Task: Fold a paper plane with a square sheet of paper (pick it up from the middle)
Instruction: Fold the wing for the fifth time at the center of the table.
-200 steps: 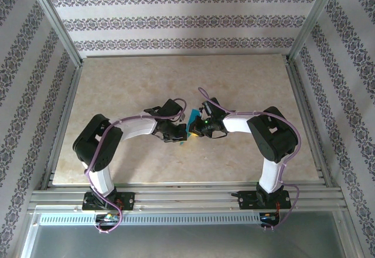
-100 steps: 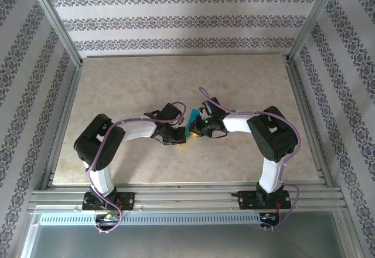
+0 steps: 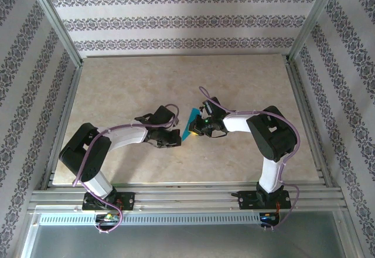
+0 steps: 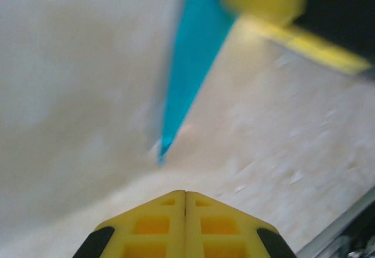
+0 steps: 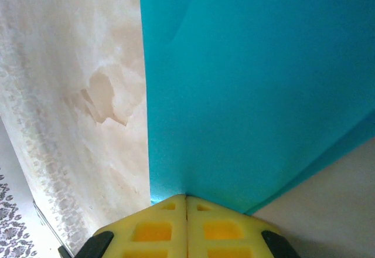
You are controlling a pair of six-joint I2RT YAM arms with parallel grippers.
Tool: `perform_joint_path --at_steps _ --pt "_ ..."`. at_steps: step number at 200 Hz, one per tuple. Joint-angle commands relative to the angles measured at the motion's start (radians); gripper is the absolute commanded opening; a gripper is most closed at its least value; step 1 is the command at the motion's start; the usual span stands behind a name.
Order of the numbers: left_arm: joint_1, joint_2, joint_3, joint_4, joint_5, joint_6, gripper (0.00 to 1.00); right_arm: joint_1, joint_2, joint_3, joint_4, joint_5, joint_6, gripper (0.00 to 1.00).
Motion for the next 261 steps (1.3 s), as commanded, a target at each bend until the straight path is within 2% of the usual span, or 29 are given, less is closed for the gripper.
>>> perform_joint_path --at_steps 1,48,89,138,184,220,261 --pt "0.028 0.027 0.067 0.099 -0.011 -0.041 0.0 -0.012 0.076 -0.036 -0.119 0.136 -0.005 0.07" --pt "0.032 0.171 0.13 0.109 0.007 -0.044 0.0 -0.011 0.069 -0.034 -0.111 0.114 -0.017 0.07" --pt "0.028 0.191 0.101 0.118 0.032 -0.05 0.0 -0.01 0.068 -0.036 -0.102 0.104 -0.012 0.07" --pt "0.022 0.201 0.026 0.063 -0.015 -0.041 0.0 -0.013 0.05 -0.03 -0.069 0.093 -0.021 0.07" --pt "0.02 0.21 0.027 -0.051 -0.082 0.002 0.0 -0.048 -0.04 0.026 -0.046 0.07 -0.139 0.09" --pt "0.019 0.214 0.044 -0.074 -0.079 0.018 0.0 -0.1 -0.155 0.037 -0.094 0.143 -0.247 0.09" --pt "0.018 0.213 0.054 -0.077 -0.069 0.024 0.0 -0.027 -0.163 0.033 -0.097 0.127 -0.27 0.08"
